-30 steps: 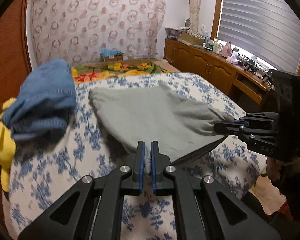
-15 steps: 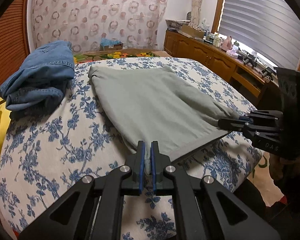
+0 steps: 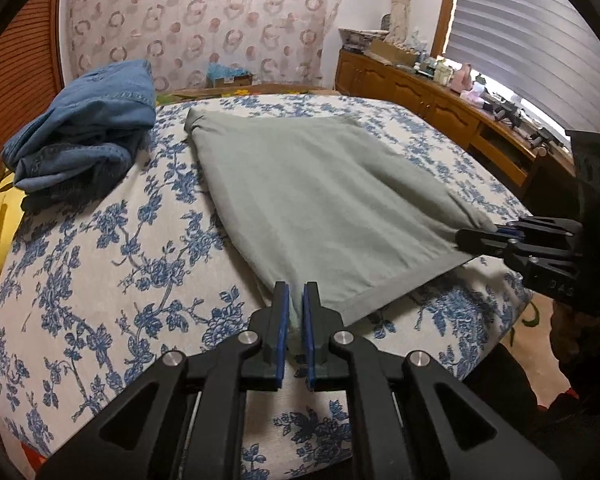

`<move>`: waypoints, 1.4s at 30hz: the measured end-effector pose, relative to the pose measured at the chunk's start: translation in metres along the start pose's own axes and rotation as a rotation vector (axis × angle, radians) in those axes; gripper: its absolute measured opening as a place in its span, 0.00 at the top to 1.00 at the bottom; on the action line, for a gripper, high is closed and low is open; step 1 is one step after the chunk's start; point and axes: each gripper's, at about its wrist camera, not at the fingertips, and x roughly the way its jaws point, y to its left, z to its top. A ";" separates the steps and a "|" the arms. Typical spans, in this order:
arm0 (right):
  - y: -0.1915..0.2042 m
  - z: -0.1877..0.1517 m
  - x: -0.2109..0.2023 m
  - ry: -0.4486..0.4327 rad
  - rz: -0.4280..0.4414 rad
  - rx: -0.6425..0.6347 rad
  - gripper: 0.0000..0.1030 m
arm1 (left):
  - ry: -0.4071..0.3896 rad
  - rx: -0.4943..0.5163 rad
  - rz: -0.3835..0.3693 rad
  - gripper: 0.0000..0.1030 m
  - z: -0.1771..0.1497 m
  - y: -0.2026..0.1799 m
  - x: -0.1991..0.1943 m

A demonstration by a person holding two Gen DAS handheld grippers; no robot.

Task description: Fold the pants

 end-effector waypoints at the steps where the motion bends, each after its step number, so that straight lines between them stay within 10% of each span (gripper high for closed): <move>1: -0.001 0.000 -0.001 0.001 -0.001 0.003 0.90 | 0.007 -0.002 -0.002 0.94 0.000 0.001 0.001; 13: -0.006 -0.004 -0.016 -0.018 -0.101 0.014 0.57 | 0.041 -0.010 0.013 0.51 -0.003 0.009 0.011; 37: -0.005 -0.015 0.011 -0.019 -0.150 0.083 0.47 | -0.021 -0.031 0.028 0.45 -0.010 0.010 0.014; 42: -0.004 -0.013 0.010 -0.005 -0.111 0.082 0.64 | -0.022 -0.066 -0.006 0.45 -0.010 0.015 0.013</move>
